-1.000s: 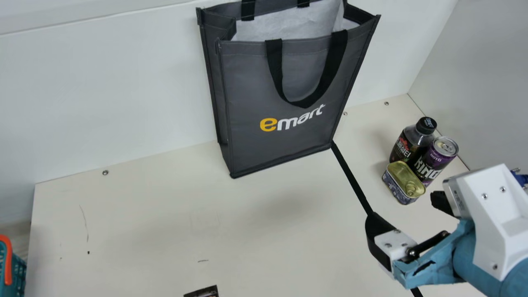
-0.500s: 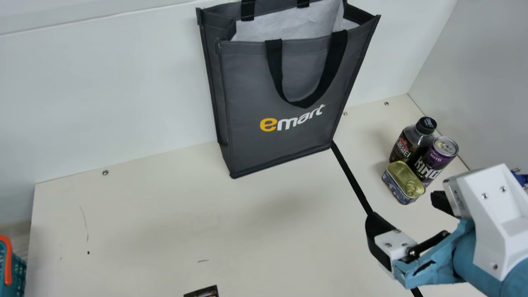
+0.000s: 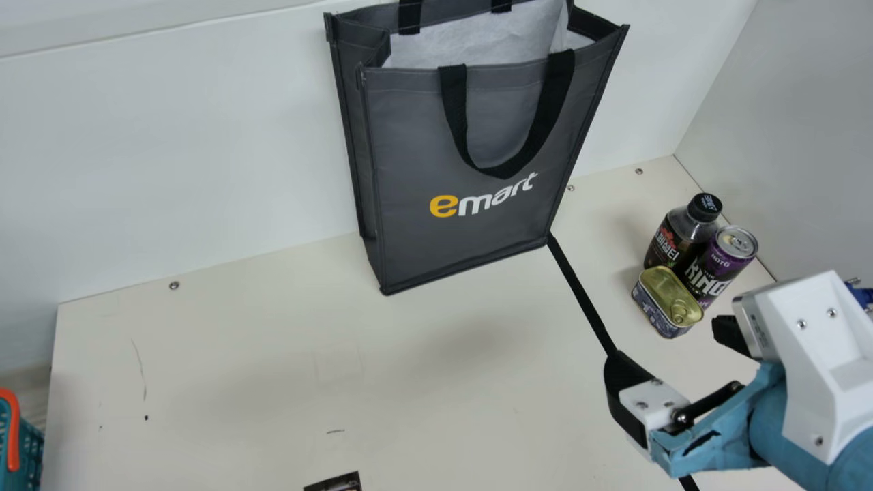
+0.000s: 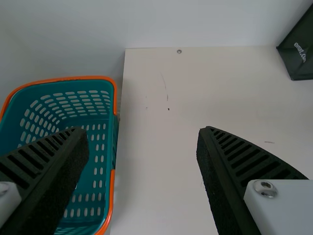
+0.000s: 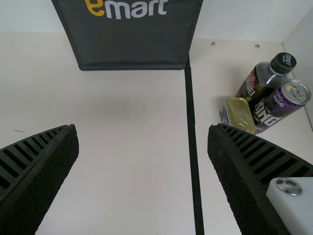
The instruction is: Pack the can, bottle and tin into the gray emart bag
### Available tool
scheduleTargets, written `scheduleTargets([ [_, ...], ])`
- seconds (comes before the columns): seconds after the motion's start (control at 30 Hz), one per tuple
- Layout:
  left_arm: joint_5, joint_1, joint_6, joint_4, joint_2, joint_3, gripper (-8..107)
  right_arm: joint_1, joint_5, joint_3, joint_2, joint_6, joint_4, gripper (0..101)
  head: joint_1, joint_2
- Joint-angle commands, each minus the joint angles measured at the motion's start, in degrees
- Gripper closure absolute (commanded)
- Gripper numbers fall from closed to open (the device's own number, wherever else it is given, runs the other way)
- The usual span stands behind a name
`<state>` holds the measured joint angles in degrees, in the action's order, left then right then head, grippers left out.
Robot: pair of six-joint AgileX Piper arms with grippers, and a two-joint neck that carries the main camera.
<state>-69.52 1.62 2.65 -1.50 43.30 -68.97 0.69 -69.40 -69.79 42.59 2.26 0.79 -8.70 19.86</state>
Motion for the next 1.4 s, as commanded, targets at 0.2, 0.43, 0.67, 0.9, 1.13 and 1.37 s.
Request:
scheduleTargets([
  [0.2,0.00,0.00,0.00,0.00,0.00,0.00,9,0.00,0.00,0.00,0.00,0.00,0.00,10,-1.30,0.14],
  [0.43,0.00,0.00,0.00,0.00,0.00,0.00,9,0.19,0.12,-0.06,0.20,-0.11,0.12,10,-1.30,0.14],
  [0.67,0.00,0.00,0.00,0.00,0.00,0.00,9,0.52,0.69,-0.81,1.43,-0.02,0.43,10,-1.30,0.14],
  [0.9,0.00,0.00,0.00,0.00,0.00,0.00,9,1.31,1.39,-2.68,3.54,0.35,1.02,10,-1.30,0.14],
  [1.13,0.00,0.00,0.00,0.00,0.00,0.00,9,1.91,2.19,-4.94,5.84,0.91,1.40,10,-1.30,0.14],
  [1.37,0.00,0.00,0.00,0.00,0.00,0.00,9,2.77,3.00,-7.06,8.08,1.55,2.05,10,-1.30,0.14],
])
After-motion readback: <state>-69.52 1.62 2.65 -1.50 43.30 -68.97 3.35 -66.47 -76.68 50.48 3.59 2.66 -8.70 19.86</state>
